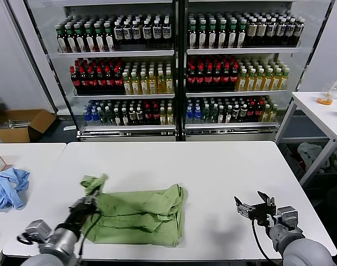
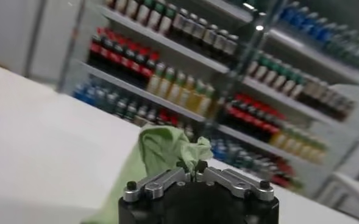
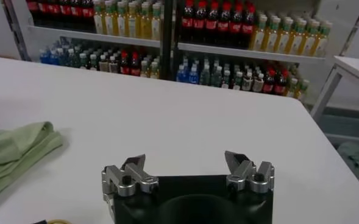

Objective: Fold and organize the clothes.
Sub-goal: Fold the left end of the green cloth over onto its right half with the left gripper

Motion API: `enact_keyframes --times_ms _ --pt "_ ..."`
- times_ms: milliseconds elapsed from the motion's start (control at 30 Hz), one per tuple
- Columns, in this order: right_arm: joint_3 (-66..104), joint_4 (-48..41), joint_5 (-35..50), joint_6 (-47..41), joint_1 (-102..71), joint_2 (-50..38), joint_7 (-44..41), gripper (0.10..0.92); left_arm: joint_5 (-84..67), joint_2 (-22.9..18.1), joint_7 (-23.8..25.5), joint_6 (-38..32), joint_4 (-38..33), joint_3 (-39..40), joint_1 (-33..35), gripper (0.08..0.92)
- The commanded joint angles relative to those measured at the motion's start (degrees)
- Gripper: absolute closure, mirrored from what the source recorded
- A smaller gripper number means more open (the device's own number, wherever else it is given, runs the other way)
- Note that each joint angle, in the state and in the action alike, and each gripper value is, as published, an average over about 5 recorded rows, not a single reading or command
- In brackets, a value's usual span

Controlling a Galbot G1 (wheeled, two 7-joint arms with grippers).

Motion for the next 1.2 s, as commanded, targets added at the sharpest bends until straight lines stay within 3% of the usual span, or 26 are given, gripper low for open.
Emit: enact_keyframes --times_ms 33,367,667,967,1200 --pt "-0.18 -0.16 -0.09 0.04 0.07 0.05 -0.02 0.203 0.64 -4.69 0.19 -0.31 -0.01 15.6 -2.42 0.907" --pt "-0.06 -0.43 -0.15 0.08 0.08 0.24 -0.03 0.203 5.44 -7.19 -0.03 -1.22 6.85 26.3 -5.41 0.907" --pt "-0.18 -0.97 -0.22 0.12 0.24 0.46 -0.09 0.203 7.49 -6.9 1.65 -0.98 12.32 28.82 -7.73 0.896" --pt "-0.65 -1.32 -0.26 0.11 0.8 0.46 -0.09 0.203 9.35 -5.34 7.3 -0.13 6.21 29.53 -5.55 0.662" --pt "-1.23 -1.65 -0.28 0.14 1.38 0.61 -0.08 0.203 7.35 -4.31 6.09 -0.36 0.03 22.4 -2.6 0.463"
